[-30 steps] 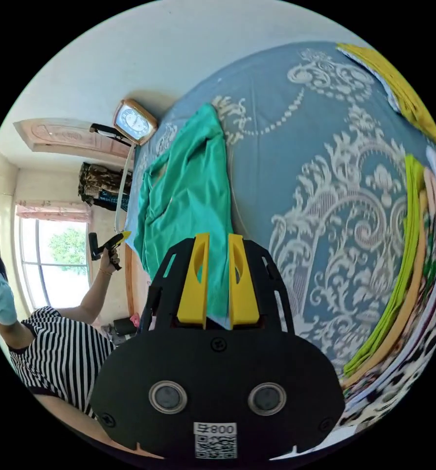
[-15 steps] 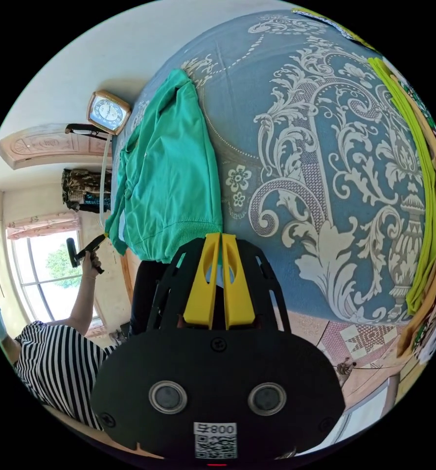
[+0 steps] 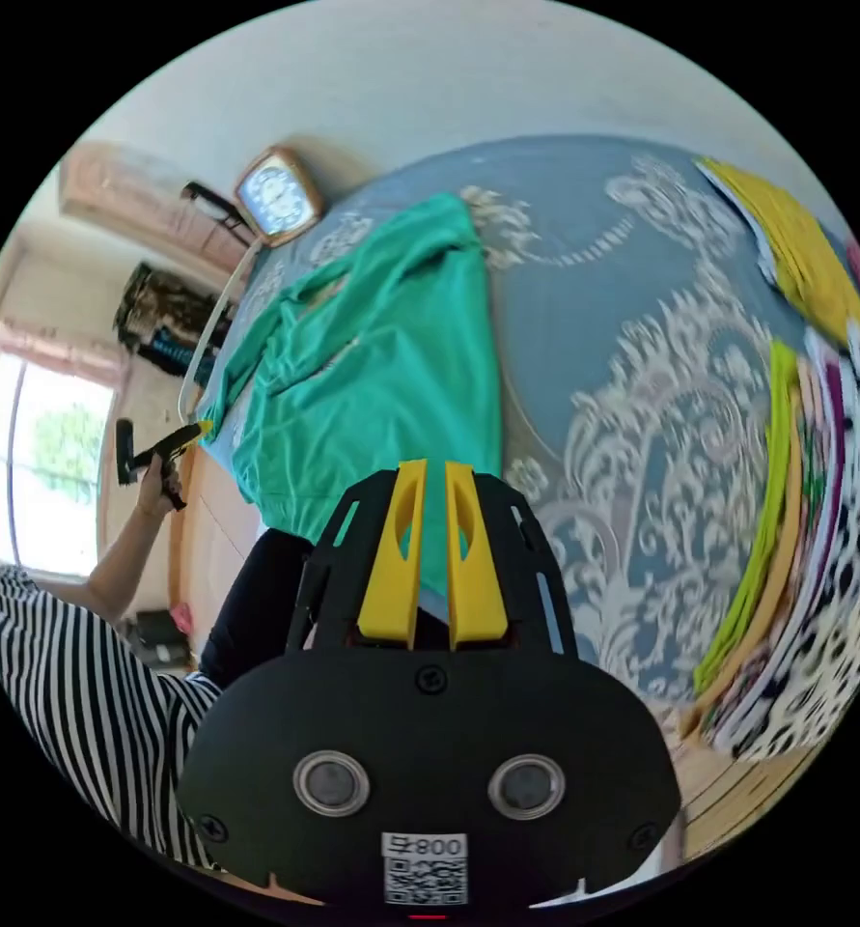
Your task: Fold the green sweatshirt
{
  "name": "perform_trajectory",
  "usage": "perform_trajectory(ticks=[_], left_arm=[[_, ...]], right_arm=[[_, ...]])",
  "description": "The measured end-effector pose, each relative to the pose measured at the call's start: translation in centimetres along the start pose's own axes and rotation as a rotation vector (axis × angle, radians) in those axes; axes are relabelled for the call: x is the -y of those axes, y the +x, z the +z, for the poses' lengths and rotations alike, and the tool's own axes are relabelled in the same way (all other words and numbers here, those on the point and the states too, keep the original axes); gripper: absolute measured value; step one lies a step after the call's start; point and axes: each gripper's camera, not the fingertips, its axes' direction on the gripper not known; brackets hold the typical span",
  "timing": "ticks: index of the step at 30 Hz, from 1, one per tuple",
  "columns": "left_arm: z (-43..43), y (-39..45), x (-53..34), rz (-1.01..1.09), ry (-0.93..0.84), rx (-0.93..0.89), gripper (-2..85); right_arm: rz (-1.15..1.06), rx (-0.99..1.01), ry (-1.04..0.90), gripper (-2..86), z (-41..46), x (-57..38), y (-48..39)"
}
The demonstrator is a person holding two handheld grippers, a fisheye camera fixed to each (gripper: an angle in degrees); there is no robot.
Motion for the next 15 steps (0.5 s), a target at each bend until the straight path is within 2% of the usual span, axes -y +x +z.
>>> perform_trajectory(ticks=[4, 9, 15], left_arm=[[4.0, 0.6, 2.5, 0.064, -0.094, -0.038, 5.4], [5.3, -2.0, 3.4, 0.006, -0.108, -0.102, 5.2], [6.3, -5.7, 4.3, -0.06, -0.128, -0.12, 4.3]], right_arm=[[-0.381, -0.059, -0.014, 4.9, 4.1, 7.8, -11.2], [-0.776, -0.12, -0.119, 6.8, 13.6, 13.8, -23.7], [-0.914, -0.283, -0.23, 6.0, 20.5, 15.1, -28.3]])
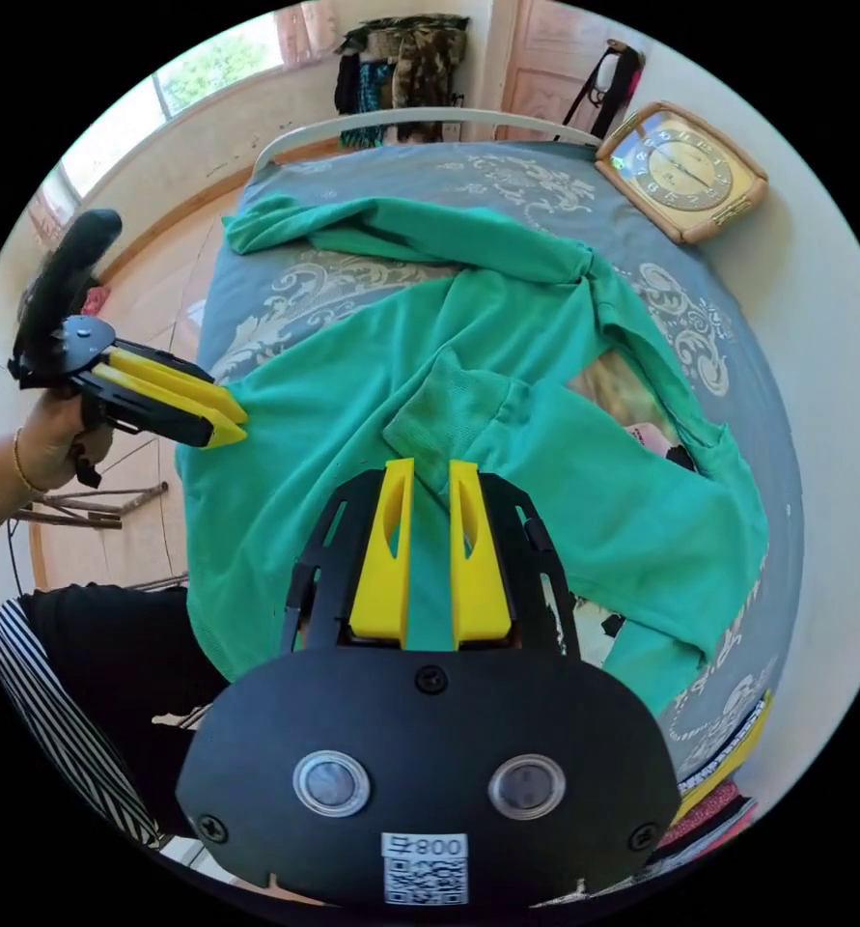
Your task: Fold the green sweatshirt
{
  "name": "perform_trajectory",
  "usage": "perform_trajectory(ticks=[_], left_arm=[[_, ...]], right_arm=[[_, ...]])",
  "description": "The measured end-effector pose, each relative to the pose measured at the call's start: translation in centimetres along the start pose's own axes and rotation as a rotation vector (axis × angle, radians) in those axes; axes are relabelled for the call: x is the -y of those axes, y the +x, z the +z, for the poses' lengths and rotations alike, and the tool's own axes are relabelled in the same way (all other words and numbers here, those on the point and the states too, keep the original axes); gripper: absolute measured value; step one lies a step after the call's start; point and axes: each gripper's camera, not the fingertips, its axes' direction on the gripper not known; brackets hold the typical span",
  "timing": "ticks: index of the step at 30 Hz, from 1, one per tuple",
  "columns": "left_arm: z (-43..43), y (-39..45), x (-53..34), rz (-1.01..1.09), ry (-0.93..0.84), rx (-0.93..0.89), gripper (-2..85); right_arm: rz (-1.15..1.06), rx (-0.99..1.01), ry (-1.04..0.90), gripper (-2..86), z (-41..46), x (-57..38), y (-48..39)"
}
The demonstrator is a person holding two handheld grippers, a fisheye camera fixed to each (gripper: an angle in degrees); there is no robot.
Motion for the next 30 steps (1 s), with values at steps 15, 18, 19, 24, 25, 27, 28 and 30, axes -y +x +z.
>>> perform_trajectory(ticks=[15, 18, 19, 24, 25, 27, 28, 30], left_arm=[[-0.3, -1.8, 5.0, 0.01, 0.052, 0.008, 2.4], [-0.4, -1.3, 5.9, 0.017, 0.078, -0.005, 2.5], [-0.4, -0.9, 6.4, 0.027, 0.084, -0.01, 2.5], [0.1, 1.3, 9.2, 0.091, 0.105, 0.0, 3.2], [0.2, 2.0, 10.4, 0.117, 0.11, 0.011, 3.6], [0.5, 3.3, 12.5, 0.16, 0.115, 0.032, 4.5], [0.8, 4.2, 14.1, 0.196, 0.117, 0.058, 5.2], [1.3, 5.8, 16.8, 0.249, 0.126, 0.116, 6.2]], right_arm=[[0.738, -0.032, 0.383, 1.4, -23.9, -21.4, 27.0], [1.11, 0.014, 0.466, 1.9, -26.0, -32.9, 32.6], [1.174, 0.027, 0.491, 2.0, -26.0, -34.9, 32.9], [1.362, 0.111, 0.677, 2.8, -23.6, -41.5, 29.7], [1.349, 0.125, 0.667, 3.0, -23.1, -40.8, 29.5], [1.222, 0.186, 0.611, 3.8, -21.7, -36.0, 29.2], [1.187, 0.2, 0.593, 4.0, -21.4, -34.4, 29.4], [1.039, 0.224, 0.516, 5.2, -20.7, -27.7, 30.5]])
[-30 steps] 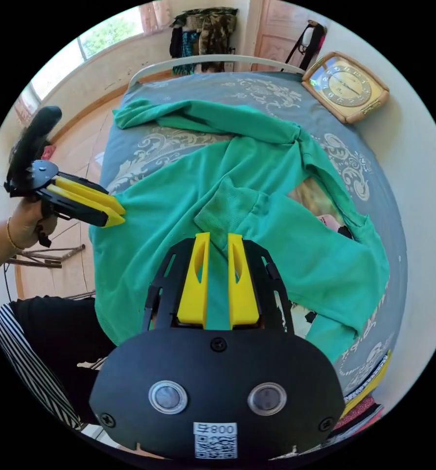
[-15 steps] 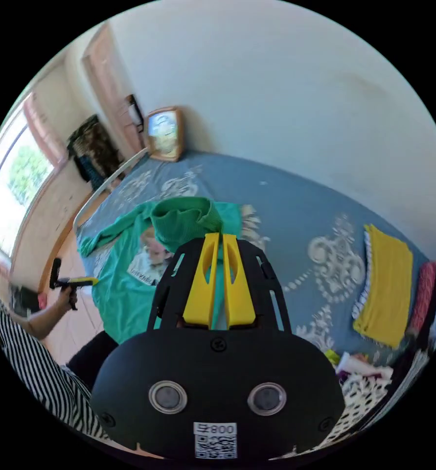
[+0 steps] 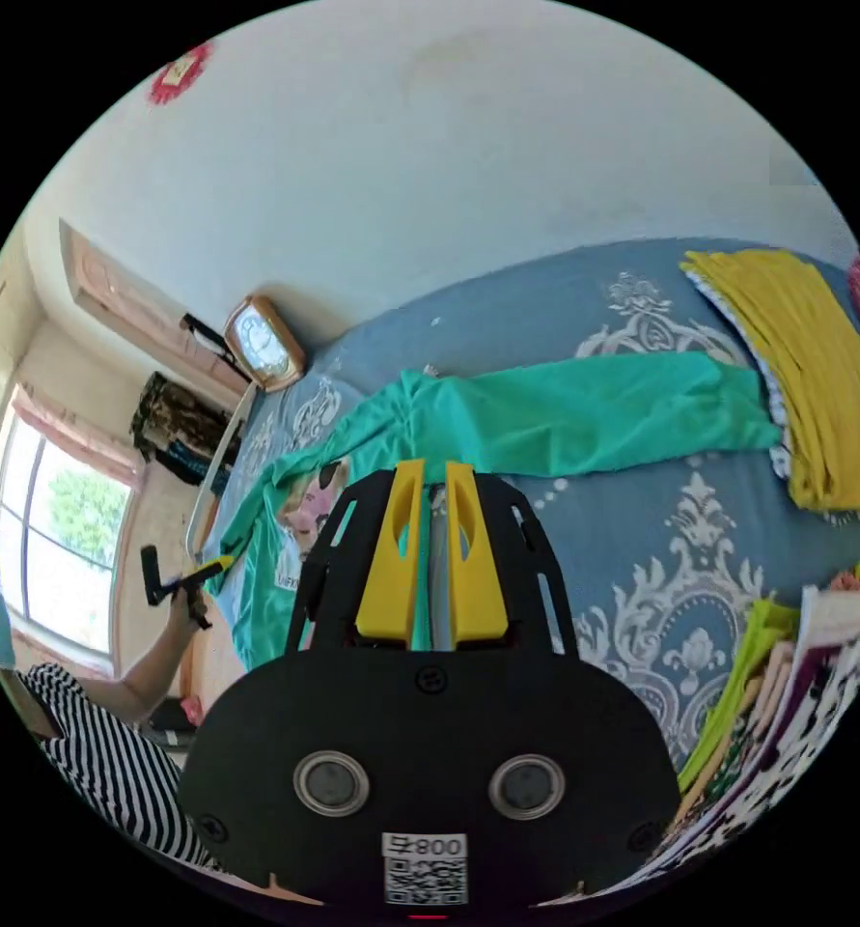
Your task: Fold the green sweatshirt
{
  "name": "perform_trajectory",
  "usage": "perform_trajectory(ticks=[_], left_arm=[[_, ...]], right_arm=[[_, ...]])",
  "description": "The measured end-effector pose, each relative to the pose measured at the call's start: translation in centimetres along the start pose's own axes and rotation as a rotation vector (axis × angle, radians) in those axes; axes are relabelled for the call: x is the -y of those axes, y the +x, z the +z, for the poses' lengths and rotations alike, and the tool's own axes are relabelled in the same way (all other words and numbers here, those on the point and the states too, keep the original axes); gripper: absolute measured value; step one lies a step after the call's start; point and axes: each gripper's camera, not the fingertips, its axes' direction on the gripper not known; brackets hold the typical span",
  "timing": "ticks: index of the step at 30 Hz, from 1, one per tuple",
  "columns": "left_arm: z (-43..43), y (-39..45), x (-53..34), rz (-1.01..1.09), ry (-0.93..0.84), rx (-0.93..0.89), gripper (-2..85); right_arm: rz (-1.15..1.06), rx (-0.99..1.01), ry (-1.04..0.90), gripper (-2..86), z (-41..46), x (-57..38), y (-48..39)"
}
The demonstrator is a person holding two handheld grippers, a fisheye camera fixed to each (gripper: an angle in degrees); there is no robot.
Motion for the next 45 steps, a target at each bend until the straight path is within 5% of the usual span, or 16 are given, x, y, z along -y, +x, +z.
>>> perform_trajectory(ticks=[9, 14, 24, 29, 35, 45], left_arm=[[6.4, 5.2, 13.1, 0.239, -0.076, 0.192, 9.0], [11.7, 7.3, 16.7, 0.296, -0.191, 0.319, 6.9], [7.8, 10.1, 22.1, 0.212, 0.065, 0.317, 3.3], [11.2, 9.6, 25.4, 0.057, -0.062, 0.318, 6.4], [9.6, 12.9, 23.2, 0.189, 0.03, 0.299, 7.4], [4.8, 11.0, 15.0, 0.101, 0.029, 0.274, 7.9]], right_arm=[[-0.435, -0.4, -0.274, 6.0, 13.3, 14.1, -11.3], [-0.477, -0.545, -0.458, 4.4, 19.4, 15.5, -10.8], [-0.355, -0.386, -0.11, 1.3, 8.1, 17.8, -10.6], [-0.204, -0.408, -0.275, 2.3, 10.2, 18.8, -7.4], [-0.142, -0.342, -0.13, 5.7, 4.5, 16.5, -5.4], [0.017, -0.674, -0.201, 7.8, -2.1, 9.0, 2.5]])
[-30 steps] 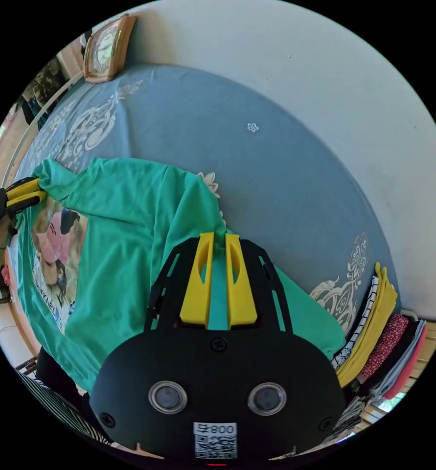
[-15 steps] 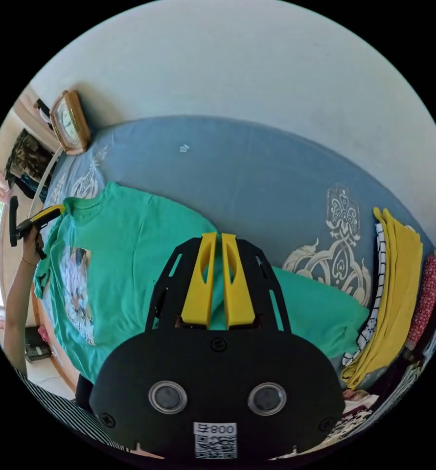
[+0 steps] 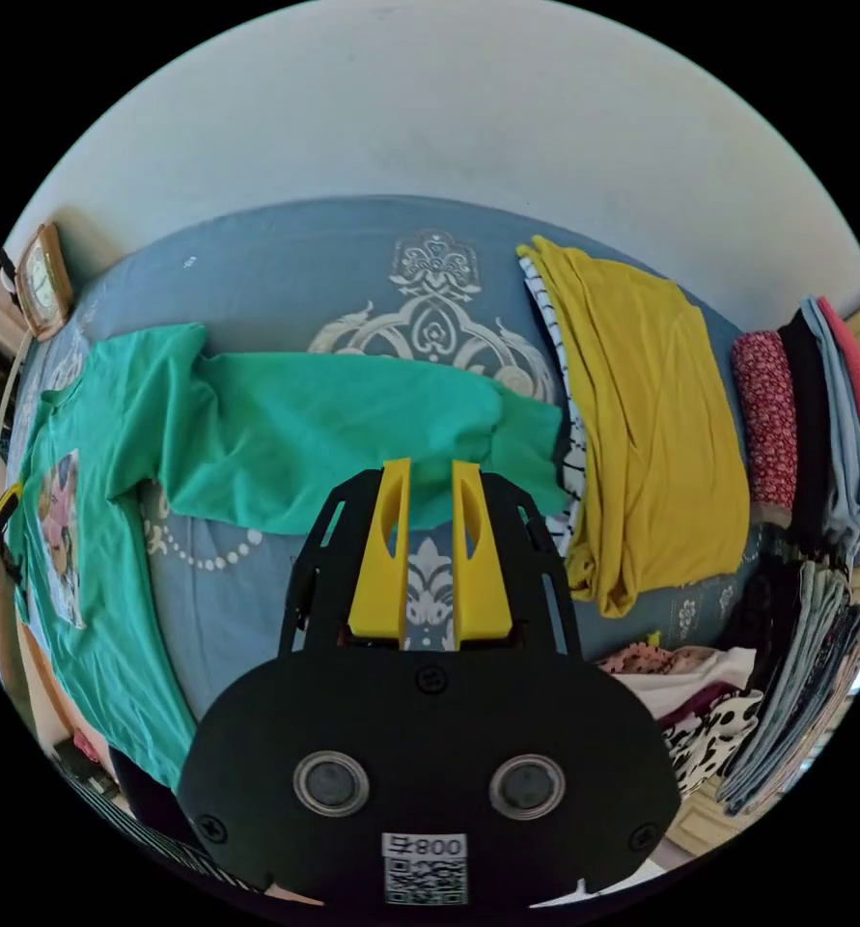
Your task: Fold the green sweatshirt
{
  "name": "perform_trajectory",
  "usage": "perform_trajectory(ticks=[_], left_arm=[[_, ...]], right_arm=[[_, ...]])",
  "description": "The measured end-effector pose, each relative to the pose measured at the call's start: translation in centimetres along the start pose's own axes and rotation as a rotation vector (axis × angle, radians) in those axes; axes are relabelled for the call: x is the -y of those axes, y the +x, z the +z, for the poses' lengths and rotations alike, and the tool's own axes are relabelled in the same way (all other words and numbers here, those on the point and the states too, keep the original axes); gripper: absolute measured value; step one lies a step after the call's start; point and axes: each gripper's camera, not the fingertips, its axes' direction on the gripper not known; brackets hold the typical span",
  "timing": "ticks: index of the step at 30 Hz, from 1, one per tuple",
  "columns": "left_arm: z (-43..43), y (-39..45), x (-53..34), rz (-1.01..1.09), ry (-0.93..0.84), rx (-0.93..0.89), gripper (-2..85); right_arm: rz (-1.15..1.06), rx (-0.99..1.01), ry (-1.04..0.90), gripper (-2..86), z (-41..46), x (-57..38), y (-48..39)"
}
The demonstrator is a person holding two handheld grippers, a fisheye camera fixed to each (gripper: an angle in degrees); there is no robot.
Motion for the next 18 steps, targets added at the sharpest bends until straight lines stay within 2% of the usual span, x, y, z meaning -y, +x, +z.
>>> perform_trajectory(ticks=[5, 11, 18], left_arm=[[-1.4, -1.3, -3.0, -0.083, -0.022, -0.03, 7.0], [-3.7, -1.3, -4.3, -0.11, -0.018, -0.039, 6.6], [-10.5, -4.1, -8.7, -0.184, 0.08, -0.015, 7.1]], right_arm=[[0.124, -0.013, 0.038, 8.3, 0.0, -1.3, 2.9], [0.092, -0.023, -0.058, 3.0, 1.2, -1.5, 2.6], [0.049, -0.001, 0.069, 1.5, -6.7, -7.2, 4.1]])
